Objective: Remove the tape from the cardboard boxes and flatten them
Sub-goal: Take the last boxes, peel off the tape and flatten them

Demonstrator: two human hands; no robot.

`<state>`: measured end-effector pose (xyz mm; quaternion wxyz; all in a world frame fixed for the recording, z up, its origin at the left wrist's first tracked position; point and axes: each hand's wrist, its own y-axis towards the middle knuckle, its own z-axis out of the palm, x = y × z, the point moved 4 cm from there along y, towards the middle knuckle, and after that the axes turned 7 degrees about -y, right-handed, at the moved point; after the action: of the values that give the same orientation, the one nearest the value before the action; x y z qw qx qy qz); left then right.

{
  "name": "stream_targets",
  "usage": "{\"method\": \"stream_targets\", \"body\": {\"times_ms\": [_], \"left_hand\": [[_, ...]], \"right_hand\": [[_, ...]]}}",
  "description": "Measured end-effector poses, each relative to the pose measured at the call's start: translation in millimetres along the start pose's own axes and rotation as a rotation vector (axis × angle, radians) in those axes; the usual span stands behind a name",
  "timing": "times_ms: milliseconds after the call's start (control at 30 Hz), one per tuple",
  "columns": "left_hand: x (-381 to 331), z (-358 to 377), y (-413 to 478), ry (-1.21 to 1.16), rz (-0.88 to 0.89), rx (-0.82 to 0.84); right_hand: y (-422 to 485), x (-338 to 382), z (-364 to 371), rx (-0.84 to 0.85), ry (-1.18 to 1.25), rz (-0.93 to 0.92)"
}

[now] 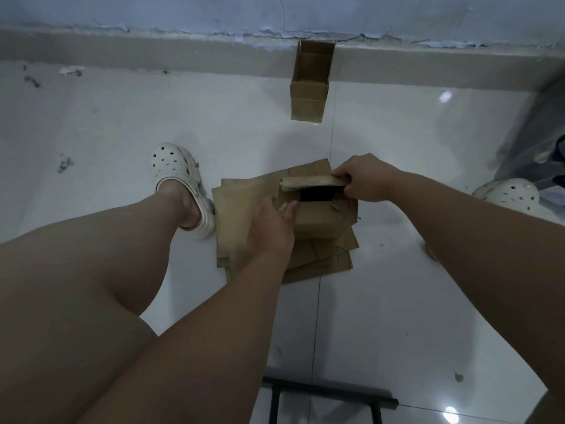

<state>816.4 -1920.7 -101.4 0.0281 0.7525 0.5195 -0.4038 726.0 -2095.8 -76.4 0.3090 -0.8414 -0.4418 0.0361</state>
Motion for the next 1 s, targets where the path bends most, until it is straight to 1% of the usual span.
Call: {"method": "stream_targets", "body": {"times_ms": [67, 167, 333, 400, 433, 467, 567, 633, 700, 733, 833, 900, 1000], "left_hand": [[-2.0, -1.2, 2.1, -0.048, 0.006, -0.012], [-7.5, -3.2, 4.3, -0.08, 0.015, -0.067], [-12.0, -8.7, 3.1, -0.237, 0.089, -0.104], [-15.0, -14.8, 3.1, -0.245, 0.106, -0.113], [-15.6, -16.2, 4.1, -0.266, 0.076, -0.113], [-15.0, -15.9, 6.4, -0.32, 0.009, -0.101], [-13.4, -17.5, 11.8, -0.589, -0.278, -0.059], [-14.2, -18.8, 14.7, -0.689, -0.359, -0.022], [-15.7, -19.7, 16.1, -0.685, -0.352, 0.017], [-14.4, -18.6, 19.7, -0.66, -0.321, 0.015], [-14.6, -19.1, 22.7, -0.569, -0.308, 0.014], [-13.8, -21.5, 24.9, -0.414, -0.252, -0.035], [-17.4, -26.9, 19.9, -0.125, -0.073, -0.154]], "right_hand": [[0.7, 2.5, 3.8, -0.023, 0.04, 0.009], [0.1, 2.1, 19.0, -0.055, 0.165, 0.025], [-11.4, -0.3, 47.0, -0.04, 0.263, 0.026], [-17.9, 6.1, 56.1, -0.099, 0.277, 0.036], [-20.6, 9.7, 58.8, -0.148, 0.285, 0.037], [-23.0, 13.1, 60.7, -0.197, 0.284, 0.037], [-28.1, 20.6, 65.1, -0.3, 0.23, 0.018], [-29.7, 22.3, 66.6, -0.325, 0.187, -0.003], [-30.0, 21.9, 67.3, -0.304, 0.124, -0.023], [-30.0, 21.2, 67.5, -0.288, 0.101, -0.032], [-28.6, 19.8, 67.5, -0.265, 0.117, -0.047], [-27.0, 22.0, 67.3, -0.282, 0.175, -0.065], [-24.5, 27.8, 67.6, -0.292, 0.205, -0.087]]}}
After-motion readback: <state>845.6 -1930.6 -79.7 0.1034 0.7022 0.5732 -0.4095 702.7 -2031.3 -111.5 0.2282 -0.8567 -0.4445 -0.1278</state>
